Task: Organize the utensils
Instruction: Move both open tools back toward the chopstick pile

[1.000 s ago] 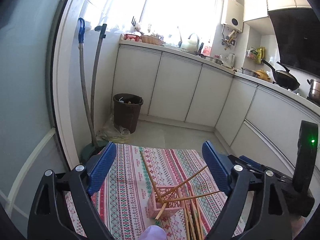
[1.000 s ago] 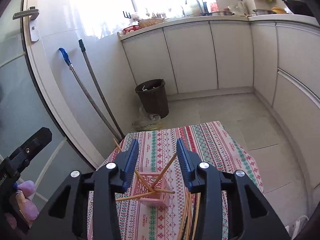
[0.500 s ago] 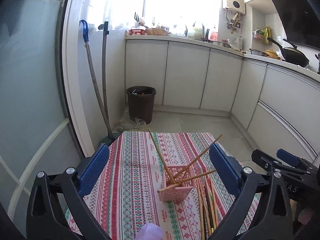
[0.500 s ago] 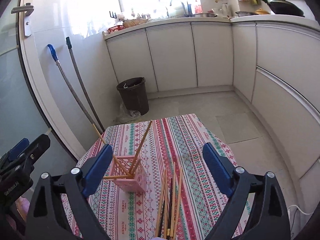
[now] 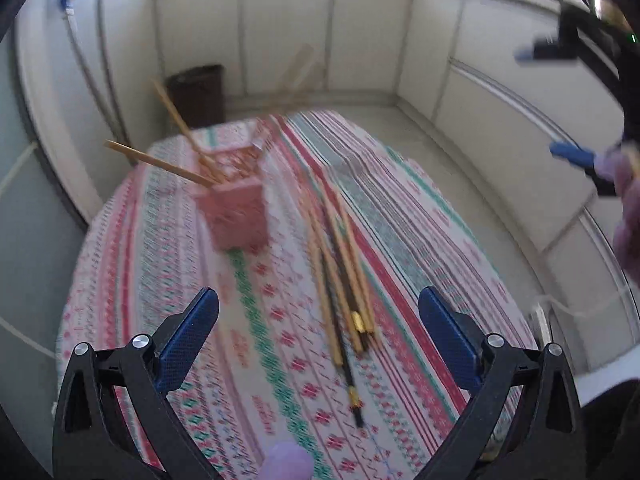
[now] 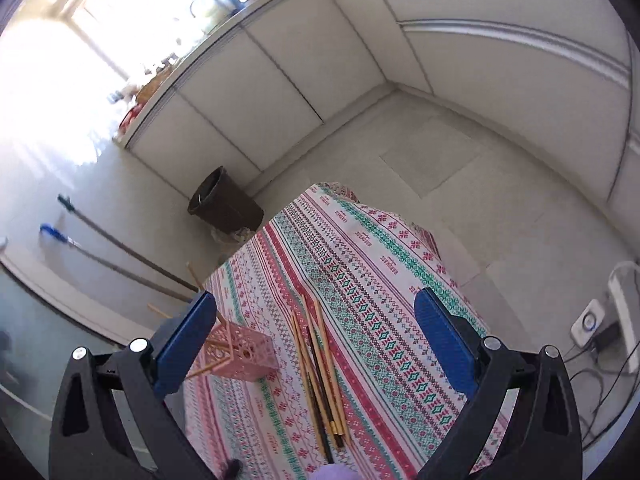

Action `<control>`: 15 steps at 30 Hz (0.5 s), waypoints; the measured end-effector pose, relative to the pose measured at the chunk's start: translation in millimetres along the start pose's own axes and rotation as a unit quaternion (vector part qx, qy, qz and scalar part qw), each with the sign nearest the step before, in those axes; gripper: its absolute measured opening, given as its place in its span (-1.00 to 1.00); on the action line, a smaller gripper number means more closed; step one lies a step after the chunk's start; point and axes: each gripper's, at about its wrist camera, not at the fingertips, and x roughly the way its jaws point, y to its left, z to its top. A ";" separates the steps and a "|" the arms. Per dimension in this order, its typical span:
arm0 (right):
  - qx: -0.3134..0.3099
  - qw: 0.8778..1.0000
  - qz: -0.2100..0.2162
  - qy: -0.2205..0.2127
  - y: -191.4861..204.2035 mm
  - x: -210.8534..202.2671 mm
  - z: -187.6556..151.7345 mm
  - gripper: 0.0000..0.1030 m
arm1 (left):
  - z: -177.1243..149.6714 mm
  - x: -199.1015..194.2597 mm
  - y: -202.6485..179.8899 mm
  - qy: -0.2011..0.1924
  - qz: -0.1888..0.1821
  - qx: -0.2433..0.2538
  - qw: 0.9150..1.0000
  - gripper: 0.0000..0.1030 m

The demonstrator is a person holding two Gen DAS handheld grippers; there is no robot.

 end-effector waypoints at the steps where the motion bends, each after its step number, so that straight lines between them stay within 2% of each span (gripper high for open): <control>1: 0.018 1.000 0.005 0.003 -8.6 -0.6 3.9 0.87 | -3.1 14.0 -12.3 0.027 -0.019 0.019 0.999 0.86; 3: 0.044 0.999 0.009 0.011 -24.8 0.6 10.1 0.87 | -5.2 37.6 -32.0 0.063 -0.038 0.052 0.996 0.86; 7: 0.087 0.995 0.022 0.032 -48.1 4.7 15.5 0.87 | 15.1 79.9 -57.0 0.102 -0.045 0.083 0.990 0.86; 10: 0.115 0.991 0.043 0.047 -58.5 10.3 18.0 0.87 | 46.1 107.3 -75.1 0.081 0.002 0.098 0.992 0.86; 12: 0.123 0.990 0.050 0.052 -63.2 13.7 20.0 0.87 | 67.3 124.5 -86.5 0.057 0.048 0.103 0.992 0.86; 15: 0.123 0.990 0.042 0.058 -68.4 20.2 20.7 0.87 | 91.1 146.4 -94.2 0.040 0.075 0.094 0.992 0.85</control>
